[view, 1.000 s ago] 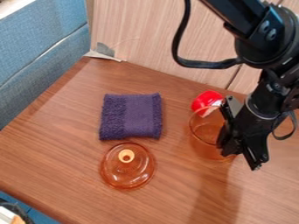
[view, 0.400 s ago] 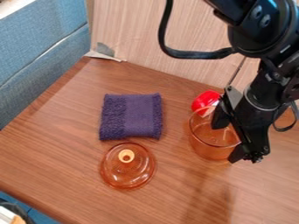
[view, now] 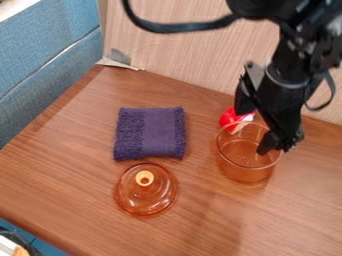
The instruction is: Move brown beaker to right top side
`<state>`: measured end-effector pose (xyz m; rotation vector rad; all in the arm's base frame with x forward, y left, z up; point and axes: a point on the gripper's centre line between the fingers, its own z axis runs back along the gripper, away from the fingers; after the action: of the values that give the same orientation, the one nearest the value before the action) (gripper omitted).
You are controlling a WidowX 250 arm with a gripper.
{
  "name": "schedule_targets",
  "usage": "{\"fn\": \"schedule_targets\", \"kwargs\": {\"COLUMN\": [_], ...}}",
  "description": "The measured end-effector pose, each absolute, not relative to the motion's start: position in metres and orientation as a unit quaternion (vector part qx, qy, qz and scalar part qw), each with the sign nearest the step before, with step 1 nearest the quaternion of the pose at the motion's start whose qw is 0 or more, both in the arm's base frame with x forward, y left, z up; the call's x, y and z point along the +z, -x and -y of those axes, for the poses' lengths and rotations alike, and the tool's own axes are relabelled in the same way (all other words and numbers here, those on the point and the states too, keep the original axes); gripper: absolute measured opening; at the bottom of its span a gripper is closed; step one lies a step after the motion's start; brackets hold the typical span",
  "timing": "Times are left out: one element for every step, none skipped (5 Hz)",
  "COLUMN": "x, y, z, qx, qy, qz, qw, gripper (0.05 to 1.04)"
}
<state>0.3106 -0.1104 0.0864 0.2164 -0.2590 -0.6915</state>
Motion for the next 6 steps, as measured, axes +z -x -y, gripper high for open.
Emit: {"fn": "schedule_targets", "kwargs": {"x": [0.1061,0.1062,0.1066,0.1066,0.1066,0.1062], "y": [-0.3124,-0.3115,-0.3115,-0.3115,-0.3115,-0.3115], "z": [0.0884,0.0908,0.0908,0.0908,0.0908,0.0908], "qx": [-0.303,-0.307,-0.307,-0.307,-0.307,-0.307], "qy": [-0.065,-0.063,-0.063,-0.063,-0.063,-0.063], "qz": [0.163,0.163,0.164,0.164,0.164,0.163], "qw": [0.937,0.935,0.935,0.935,0.935,0.935], "gripper": [1.001,1.001,1.001,1.001,1.001,1.001]}}
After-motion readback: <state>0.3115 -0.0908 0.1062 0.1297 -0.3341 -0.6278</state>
